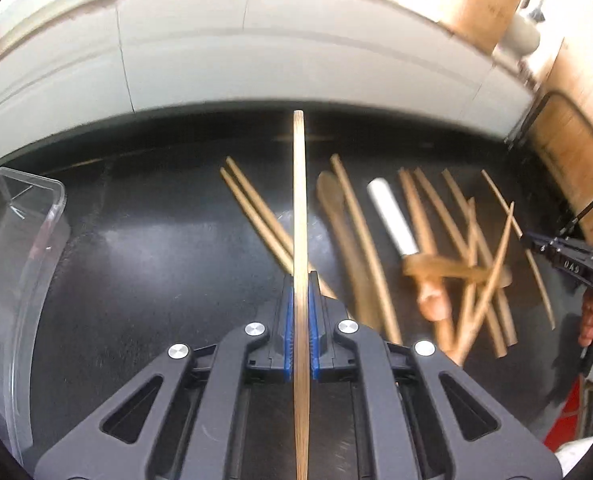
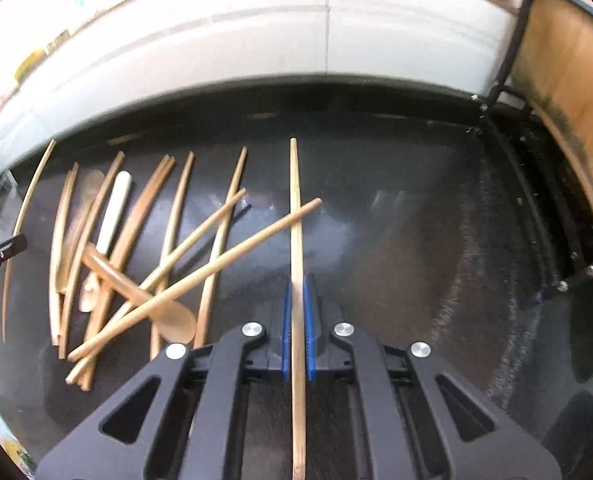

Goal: Organize utensils
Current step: 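Lift both held chopsticks and carry them over the clear plastic tray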

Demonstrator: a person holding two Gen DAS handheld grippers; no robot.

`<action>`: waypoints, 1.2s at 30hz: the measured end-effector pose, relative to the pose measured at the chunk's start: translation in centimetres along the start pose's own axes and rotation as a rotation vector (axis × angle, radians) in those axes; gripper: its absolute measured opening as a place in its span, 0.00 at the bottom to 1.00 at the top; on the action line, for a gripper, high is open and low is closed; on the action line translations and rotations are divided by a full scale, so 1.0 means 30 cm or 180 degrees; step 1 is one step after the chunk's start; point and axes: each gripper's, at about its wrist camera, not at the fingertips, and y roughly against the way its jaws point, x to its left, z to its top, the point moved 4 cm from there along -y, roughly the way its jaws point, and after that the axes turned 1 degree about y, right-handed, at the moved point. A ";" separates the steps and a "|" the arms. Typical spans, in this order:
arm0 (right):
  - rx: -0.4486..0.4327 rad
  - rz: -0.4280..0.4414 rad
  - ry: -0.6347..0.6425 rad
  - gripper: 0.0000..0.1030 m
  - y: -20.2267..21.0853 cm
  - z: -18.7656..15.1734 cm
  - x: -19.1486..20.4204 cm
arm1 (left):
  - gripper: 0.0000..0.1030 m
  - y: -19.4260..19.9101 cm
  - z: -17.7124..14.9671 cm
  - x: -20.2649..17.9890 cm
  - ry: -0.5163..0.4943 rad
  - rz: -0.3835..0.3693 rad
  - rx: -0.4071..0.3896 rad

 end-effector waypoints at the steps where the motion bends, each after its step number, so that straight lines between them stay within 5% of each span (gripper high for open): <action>1: -0.0068 0.0036 -0.0031 0.06 0.034 0.007 -0.006 | 0.05 0.020 0.009 -0.016 0.0010 -0.0012 -0.0022; 9: -0.0406 0.0779 -0.0691 0.06 0.246 0.054 -0.049 | 0.05 0.239 -0.001 -0.039 0.0372 -0.0139 0.0008; 16: -0.0195 0.1371 -0.0538 0.06 0.250 0.004 0.112 | 0.05 0.408 -0.033 0.029 0.0453 0.0004 -0.0090; 23: -0.0055 0.1926 -0.0447 0.06 0.292 -0.034 0.449 | 0.05 0.448 -0.052 0.210 0.0490 0.0123 0.0002; 36: 0.0122 0.2189 -0.1113 0.06 0.212 0.024 1.139 | 0.06 0.508 -0.018 0.829 0.0151 -0.0049 0.0275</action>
